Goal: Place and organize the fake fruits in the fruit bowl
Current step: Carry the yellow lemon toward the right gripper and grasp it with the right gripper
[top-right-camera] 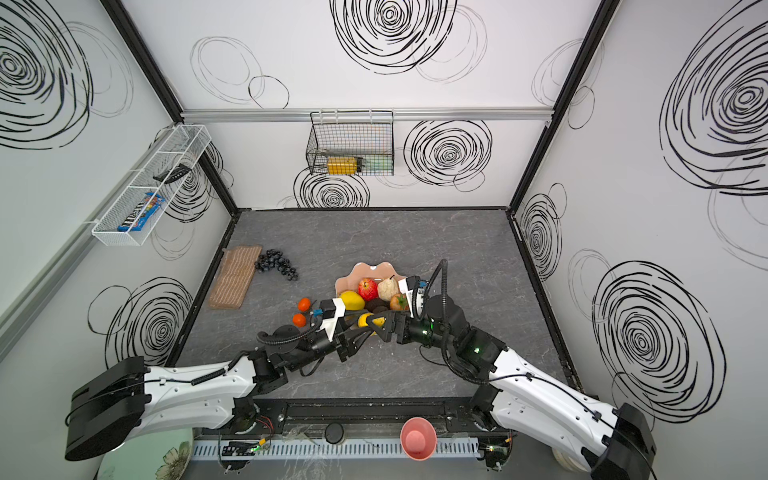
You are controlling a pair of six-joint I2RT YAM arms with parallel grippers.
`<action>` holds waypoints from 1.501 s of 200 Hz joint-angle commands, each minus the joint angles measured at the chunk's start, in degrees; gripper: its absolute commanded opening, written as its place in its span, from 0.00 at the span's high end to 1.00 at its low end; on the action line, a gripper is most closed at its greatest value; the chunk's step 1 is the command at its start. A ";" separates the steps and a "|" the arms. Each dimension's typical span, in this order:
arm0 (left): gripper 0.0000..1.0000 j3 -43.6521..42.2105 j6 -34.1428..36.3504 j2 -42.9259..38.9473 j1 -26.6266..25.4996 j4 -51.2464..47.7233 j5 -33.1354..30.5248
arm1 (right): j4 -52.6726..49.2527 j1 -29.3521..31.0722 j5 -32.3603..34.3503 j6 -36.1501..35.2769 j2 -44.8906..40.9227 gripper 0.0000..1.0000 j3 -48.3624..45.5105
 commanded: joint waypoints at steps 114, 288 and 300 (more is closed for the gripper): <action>0.46 -0.02 8.87 3.70 -3.73 11.21 -7.15 | 3.48 1.71 -0.41 3.40 3.55 0.39 2.46; 0.04 -4.69 2.87 -20.97 2.04 -13.00 -15.45 | -9.74 -4.73 12.76 -18.02 16.44 0.55 17.74; 0.04 -6.03 1.06 -26.07 4.65 -16.09 -16.55 | -9.53 -5.99 13.44 -20.09 18.82 0.55 19.00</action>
